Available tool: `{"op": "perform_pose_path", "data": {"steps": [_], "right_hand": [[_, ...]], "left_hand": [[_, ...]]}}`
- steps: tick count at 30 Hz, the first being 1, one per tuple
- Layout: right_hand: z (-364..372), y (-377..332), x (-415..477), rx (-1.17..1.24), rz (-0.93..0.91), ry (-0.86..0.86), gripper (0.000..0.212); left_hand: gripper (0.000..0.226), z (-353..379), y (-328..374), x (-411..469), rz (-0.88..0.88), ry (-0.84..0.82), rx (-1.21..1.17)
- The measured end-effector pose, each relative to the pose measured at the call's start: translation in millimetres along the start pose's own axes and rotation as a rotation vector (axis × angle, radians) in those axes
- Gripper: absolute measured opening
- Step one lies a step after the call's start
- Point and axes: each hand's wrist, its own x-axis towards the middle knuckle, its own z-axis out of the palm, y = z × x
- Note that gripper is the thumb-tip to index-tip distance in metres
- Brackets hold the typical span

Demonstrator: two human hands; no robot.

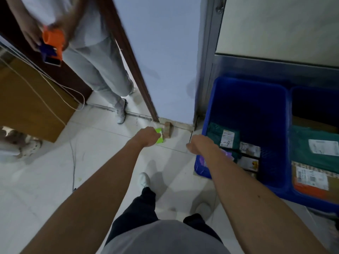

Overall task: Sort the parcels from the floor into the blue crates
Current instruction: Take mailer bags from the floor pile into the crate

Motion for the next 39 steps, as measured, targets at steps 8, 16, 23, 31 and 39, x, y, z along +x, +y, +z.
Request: {"op": "perform_pose_path", "data": {"steps": [8,16,23,31,39], "right_hand": [[21.8,-70.2,57.5,0.033,0.064,-0.053,0.052],[55.3,-132.7,128.1,0.200,0.137,0.033,0.046],[79.0,-167.6,208.9,0.375,0.207,-0.020,0.054],[153.7,-141.5,375.4,0.368,0.187,-0.123,0.052],[259.7,-98.8,527.8,0.335,0.198,-0.280,0.045]], "left_hand": [[0.055,-26.2,-87.4,64.9,-0.034,-0.075,-0.035],[0.046,-48.0,-159.7,164.1,0.028,-0.259,-0.038],[0.046,-33.7,-185.0,268.0,0.070,-0.343,0.045],[0.058,42.7,-231.4,386.8,-0.098,-0.310,-0.162],[0.040,179.3,-270.9,482.0,-0.198,-0.332,-0.204]]}}
